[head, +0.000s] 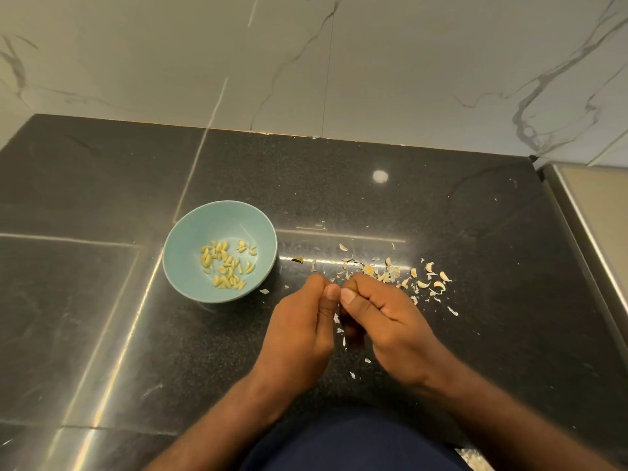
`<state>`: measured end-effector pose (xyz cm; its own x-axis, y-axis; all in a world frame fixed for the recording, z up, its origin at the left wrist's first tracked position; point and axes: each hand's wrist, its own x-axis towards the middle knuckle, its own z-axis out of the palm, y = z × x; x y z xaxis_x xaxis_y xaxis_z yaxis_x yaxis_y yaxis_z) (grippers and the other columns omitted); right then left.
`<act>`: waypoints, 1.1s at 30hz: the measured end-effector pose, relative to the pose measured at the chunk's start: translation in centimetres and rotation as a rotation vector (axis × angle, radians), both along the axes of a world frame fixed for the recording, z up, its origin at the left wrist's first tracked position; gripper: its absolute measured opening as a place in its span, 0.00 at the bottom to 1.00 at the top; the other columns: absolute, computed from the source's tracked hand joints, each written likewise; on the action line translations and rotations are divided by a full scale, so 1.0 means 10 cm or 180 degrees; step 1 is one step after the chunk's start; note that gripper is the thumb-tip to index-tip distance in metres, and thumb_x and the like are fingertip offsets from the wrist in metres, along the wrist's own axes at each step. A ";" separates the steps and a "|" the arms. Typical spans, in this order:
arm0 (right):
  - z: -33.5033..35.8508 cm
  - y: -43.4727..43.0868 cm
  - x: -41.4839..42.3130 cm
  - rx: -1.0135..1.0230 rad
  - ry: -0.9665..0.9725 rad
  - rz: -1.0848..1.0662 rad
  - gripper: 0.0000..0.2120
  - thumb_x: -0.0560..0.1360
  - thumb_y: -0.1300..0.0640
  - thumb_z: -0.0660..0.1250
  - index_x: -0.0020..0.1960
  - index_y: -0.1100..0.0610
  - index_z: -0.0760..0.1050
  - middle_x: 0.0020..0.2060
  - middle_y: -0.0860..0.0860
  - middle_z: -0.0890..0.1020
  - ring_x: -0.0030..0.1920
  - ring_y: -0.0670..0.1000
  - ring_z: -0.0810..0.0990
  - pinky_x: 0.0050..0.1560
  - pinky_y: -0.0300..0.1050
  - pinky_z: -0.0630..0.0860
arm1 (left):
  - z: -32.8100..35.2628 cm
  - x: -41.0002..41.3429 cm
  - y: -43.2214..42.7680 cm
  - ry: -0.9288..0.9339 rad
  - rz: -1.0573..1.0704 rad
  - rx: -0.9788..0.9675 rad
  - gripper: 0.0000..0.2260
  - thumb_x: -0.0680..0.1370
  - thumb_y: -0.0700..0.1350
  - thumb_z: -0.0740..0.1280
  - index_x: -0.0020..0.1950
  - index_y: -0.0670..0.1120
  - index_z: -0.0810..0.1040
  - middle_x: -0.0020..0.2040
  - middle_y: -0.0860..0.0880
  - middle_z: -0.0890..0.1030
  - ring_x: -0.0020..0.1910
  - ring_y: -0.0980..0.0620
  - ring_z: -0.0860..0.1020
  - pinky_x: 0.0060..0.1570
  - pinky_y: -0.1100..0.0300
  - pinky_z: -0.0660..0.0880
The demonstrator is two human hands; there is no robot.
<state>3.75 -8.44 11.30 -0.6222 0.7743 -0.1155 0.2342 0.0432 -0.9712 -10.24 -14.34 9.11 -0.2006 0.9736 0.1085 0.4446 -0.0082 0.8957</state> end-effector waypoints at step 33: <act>0.14 -0.02 0.06 0.0352 -0.0070 -0.0622 0.06 0.78 0.60 0.69 0.48 0.50 0.82 0.37 0.50 0.85 0.38 0.50 0.84 0.39 0.43 0.81 | 0.04 -0.04 0.03 -0.0109 -0.0217 0.0194 0.10 0.82 0.57 0.58 0.48 0.55 0.75 0.37 0.52 0.78 0.33 0.49 0.76 0.32 0.51 0.73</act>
